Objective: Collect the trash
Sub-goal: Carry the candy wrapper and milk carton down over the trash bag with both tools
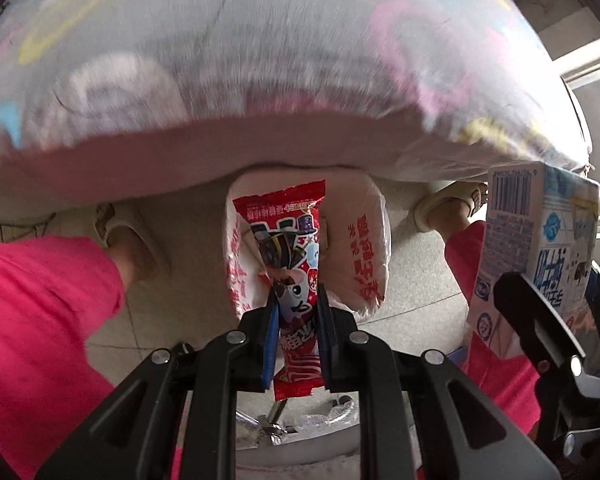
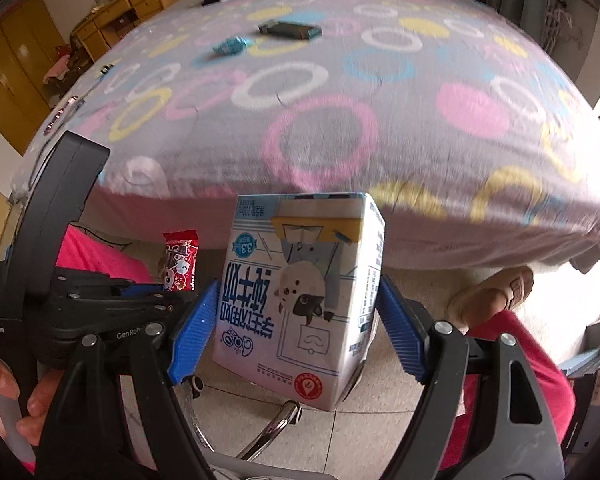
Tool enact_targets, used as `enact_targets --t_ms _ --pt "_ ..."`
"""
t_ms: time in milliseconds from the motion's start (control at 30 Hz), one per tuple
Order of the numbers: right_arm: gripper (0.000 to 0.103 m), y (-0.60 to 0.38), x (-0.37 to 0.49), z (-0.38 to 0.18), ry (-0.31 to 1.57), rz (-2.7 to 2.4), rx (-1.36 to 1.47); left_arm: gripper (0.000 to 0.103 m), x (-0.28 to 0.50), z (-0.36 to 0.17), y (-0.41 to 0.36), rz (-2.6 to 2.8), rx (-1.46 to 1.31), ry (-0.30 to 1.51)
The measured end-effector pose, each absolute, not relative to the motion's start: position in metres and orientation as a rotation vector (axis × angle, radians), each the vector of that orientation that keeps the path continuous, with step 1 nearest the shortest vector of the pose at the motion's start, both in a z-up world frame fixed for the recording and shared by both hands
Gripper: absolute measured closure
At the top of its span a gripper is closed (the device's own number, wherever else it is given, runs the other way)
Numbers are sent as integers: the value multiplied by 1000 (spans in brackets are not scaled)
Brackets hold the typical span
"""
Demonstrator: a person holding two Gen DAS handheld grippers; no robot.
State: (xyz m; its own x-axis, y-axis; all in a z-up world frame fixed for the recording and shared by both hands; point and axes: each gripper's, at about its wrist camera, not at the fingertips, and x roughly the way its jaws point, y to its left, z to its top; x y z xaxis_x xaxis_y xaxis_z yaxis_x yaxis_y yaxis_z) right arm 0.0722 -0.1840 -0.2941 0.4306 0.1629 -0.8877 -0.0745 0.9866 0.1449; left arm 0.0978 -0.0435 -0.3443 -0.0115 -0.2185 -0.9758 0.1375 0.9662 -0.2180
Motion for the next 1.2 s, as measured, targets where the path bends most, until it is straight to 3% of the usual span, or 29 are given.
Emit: enact_targets --t_ms 1200 --pt "27 -197 119 -467 1476 25 319 86 117 -506 -45 -122 -217 1918"
